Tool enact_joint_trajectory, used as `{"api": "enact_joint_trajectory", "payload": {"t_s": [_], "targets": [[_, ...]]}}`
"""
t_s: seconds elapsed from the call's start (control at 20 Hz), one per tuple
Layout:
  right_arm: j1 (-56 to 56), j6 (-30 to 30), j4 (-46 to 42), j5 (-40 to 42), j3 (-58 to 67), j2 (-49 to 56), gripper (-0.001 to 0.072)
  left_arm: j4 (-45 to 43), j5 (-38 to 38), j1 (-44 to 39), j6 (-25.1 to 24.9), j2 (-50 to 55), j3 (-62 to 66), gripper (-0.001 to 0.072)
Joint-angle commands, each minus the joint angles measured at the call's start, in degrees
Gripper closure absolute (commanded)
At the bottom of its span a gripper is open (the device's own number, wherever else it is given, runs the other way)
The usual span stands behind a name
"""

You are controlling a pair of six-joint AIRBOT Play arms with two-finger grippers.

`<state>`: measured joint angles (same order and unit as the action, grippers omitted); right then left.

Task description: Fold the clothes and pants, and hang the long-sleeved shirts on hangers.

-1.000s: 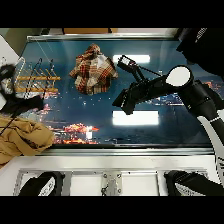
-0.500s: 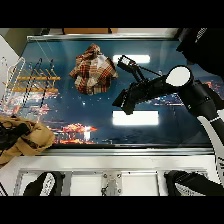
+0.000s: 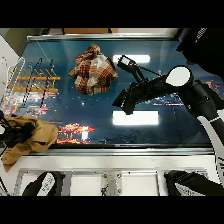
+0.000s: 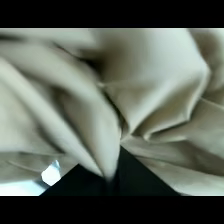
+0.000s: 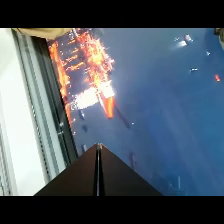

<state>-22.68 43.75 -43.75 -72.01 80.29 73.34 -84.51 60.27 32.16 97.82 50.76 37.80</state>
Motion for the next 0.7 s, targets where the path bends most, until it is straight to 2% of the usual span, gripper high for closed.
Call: {"api": "enact_joint_trajectory", "payload": {"t_s": [0.0,0.1,0.2,0.3,0.5,0.65], "targets": [[-0.02,0.02,0.26,0.04,0.0,0.02,0.0694,7.82,6.78,-5.01,-2.91,-10.64,5.07,0.0693],[-0.02,0.13,2.58,-0.09,0.0,0.04,0.0694,9.25,11.28,-11.85,-1.86,-17.75,9.51,0.0693],[-0.02,1.75,8.39,-0.61,0.0,-0.04,0.0694,9.14,13.2,-20.5,2.36,-23.39,13.92,0.0693],[-0.02,1.68,9.92,-0.46,0.02,-0.04,0.0694,9.01,13.18,-29.29,6.29,-27.15,17.64,0.0693],[0.07,1.75,9.94,-0.59,0.02,-0.2,0.0694,3.26,13.2,-44.89,16.04,-28.39,23.06,0.0693],[1.6,2.14,8.33,-1.53,0.09,-0.98,0.0695,-1.49,13.31,-55.41,20.02,-24.28,25.83,0.0693]]}}
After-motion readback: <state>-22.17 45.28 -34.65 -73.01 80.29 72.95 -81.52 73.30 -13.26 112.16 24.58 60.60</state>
